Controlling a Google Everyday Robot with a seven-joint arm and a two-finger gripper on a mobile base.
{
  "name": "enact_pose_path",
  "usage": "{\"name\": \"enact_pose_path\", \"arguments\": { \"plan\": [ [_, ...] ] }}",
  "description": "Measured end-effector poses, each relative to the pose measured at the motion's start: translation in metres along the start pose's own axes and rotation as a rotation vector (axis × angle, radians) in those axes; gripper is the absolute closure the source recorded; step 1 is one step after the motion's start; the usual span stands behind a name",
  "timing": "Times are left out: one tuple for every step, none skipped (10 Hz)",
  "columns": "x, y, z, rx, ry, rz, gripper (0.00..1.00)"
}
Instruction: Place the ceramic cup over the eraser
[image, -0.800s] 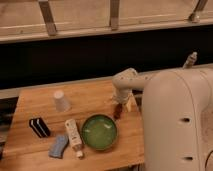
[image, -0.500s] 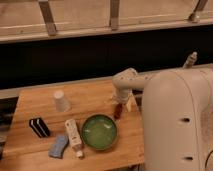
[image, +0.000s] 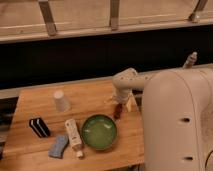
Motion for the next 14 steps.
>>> {"name": "enact_pose_path", "arguments": {
  "plan": [
    [0.000, 0.000, 0.000, 0.000, 0.000, 0.000, 0.20],
    [0.000, 0.000, -0.001, -0.001, -0.001, 0.000, 0.20],
    [0.000, 0.000, -0.001, -0.001, -0.001, 0.000, 0.20],
    [0.000, 0.000, -0.001, -0.001, -0.001, 0.000, 0.20],
    [0.000, 0.000, -0.001, -0.001, -0.001, 0.000, 0.20],
    [-0.001, 0.001, -0.001, -0.001, -0.002, -0.001, 0.20],
    [-0.002, 0.002, 0.000, 0.002, 0.001, -0.009, 0.20],
    [-0.001, 0.011, -0.001, 0.001, 0.002, -0.038, 0.20],
    [0.000, 0.024, -0.001, 0.002, 0.001, -0.073, 0.20],
    [0.002, 0.040, -0.004, 0.001, -0.002, -0.108, 0.20],
    [0.004, 0.062, -0.008, -0.002, -0.009, -0.150, 0.20],
    [0.010, 0.093, -0.015, -0.009, -0.024, -0.209, 0.20],
    [0.016, 0.120, -0.026, -0.018, -0.044, -0.263, 0.20],
    [0.022, 0.142, -0.038, -0.020, -0.066, -0.311, 0.20]
  ]
}}
